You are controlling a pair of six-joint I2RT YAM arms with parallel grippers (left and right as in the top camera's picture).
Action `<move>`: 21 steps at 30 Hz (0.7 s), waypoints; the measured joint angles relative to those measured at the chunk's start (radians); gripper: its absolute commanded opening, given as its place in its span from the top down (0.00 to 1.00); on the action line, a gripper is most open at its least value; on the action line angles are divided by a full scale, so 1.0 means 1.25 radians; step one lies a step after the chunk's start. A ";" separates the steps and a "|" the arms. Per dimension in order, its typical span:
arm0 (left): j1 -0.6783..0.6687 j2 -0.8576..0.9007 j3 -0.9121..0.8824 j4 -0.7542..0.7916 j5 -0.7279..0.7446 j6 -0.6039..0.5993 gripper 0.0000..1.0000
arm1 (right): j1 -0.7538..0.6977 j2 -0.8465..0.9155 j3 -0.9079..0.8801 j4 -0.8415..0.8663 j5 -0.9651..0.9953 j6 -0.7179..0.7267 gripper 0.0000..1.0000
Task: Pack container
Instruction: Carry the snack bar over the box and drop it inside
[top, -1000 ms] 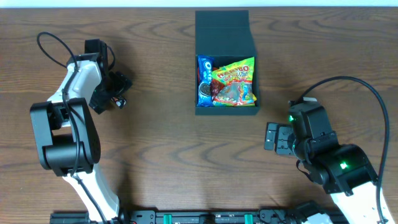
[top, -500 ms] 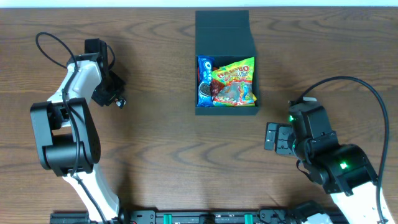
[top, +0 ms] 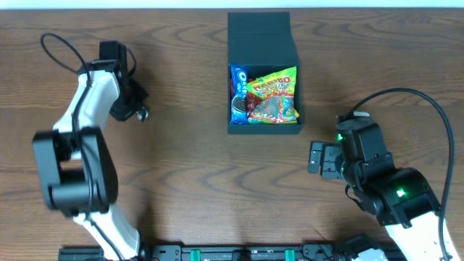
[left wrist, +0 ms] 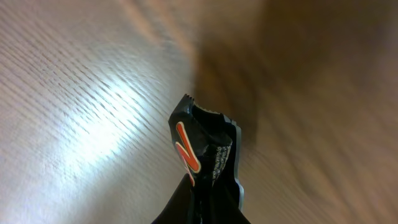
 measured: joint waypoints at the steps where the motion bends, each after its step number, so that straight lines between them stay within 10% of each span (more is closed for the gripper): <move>1: -0.022 -0.046 0.000 0.000 -0.002 0.020 0.94 | 0.000 0.000 0.000 0.003 0.000 0.000 0.01; 8: -0.322 -0.294 0.101 -0.040 0.013 0.146 0.94 | 0.000 0.000 0.000 0.004 0.000 0.000 0.01; 21: -0.472 -0.014 0.253 -0.027 0.231 0.216 0.94 | 0.000 0.000 0.000 -0.002 0.000 0.000 0.01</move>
